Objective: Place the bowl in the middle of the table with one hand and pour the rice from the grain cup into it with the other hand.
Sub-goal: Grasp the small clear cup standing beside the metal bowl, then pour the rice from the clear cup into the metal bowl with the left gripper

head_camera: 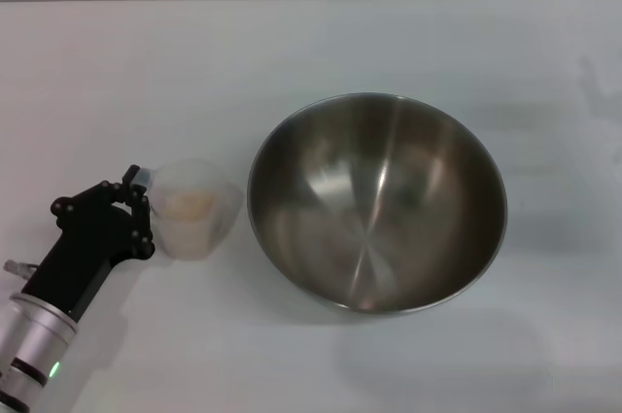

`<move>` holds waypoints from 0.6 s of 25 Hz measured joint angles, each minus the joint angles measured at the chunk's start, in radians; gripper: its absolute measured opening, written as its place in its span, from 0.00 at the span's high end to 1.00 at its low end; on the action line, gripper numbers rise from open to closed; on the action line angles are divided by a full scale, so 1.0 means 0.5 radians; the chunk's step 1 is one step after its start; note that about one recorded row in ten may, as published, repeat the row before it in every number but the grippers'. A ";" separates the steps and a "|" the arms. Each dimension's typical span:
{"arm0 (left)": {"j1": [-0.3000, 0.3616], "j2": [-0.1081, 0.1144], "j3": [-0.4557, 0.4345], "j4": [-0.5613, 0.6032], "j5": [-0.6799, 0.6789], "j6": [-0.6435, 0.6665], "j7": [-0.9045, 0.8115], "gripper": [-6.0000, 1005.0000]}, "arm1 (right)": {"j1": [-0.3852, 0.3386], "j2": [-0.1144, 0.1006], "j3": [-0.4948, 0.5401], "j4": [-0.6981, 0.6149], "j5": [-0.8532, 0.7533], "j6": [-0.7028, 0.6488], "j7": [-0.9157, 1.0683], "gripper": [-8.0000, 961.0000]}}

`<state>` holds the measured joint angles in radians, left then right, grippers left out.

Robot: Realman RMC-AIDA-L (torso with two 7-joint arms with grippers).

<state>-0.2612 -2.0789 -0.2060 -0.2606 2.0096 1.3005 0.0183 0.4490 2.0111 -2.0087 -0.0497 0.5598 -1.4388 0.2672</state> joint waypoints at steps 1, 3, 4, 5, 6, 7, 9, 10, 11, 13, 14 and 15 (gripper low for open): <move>0.000 0.000 0.000 0.000 0.000 0.000 0.000 0.89 | 0.000 0.000 0.000 0.000 0.000 0.000 0.000 0.39; -0.007 -0.002 -0.034 -0.011 -0.001 0.028 0.031 0.94 | 0.001 0.000 0.003 -0.004 0.000 0.000 -0.002 0.39; -0.009 -0.002 -0.053 -0.018 -0.001 0.049 0.069 0.97 | 0.001 0.000 0.006 -0.005 0.000 -0.001 -0.002 0.39; -0.013 -0.001 -0.073 -0.028 -0.002 0.075 0.128 0.97 | 0.001 0.000 0.013 -0.007 0.006 -0.002 -0.004 0.39; -0.019 -0.002 -0.094 -0.050 -0.001 0.117 0.241 0.97 | 0.001 0.000 0.013 -0.007 0.006 -0.002 -0.004 0.39; -0.030 -0.002 -0.107 -0.079 -0.002 0.162 0.385 0.97 | 0.000 0.000 0.024 -0.008 0.013 -0.002 -0.007 0.39; -0.054 -0.002 -0.117 -0.120 -0.001 0.231 0.621 0.96 | -0.001 0.004 0.036 -0.010 0.014 -0.002 -0.011 0.39; -0.054 -0.002 -0.117 -0.120 -0.001 0.231 0.621 0.96 | -0.003 0.016 0.078 -0.014 0.015 -0.002 -0.019 0.39; -0.078 -0.002 -0.118 -0.142 0.003 0.278 0.782 0.96 | -0.003 0.016 0.078 -0.014 0.015 -0.002 -0.019 0.39; -0.134 -0.002 -0.110 -0.170 0.012 0.384 1.081 0.96 | -0.004 0.025 0.124 -0.016 0.016 -0.002 -0.025 0.39; -0.134 -0.002 -0.110 -0.170 0.012 0.384 1.081 0.96 | -0.005 0.026 0.142 -0.017 0.016 -0.002 -0.026 0.39; -0.150 -0.002 -0.107 -0.176 0.017 0.415 1.155 0.96 | -0.007 0.029 0.180 -0.019 0.017 -0.001 -0.026 0.39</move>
<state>-0.3362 -2.0801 -0.2597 -0.3486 2.0181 1.5082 0.5960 0.4457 2.0255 -1.9185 -0.0591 0.5681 -1.4395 0.2542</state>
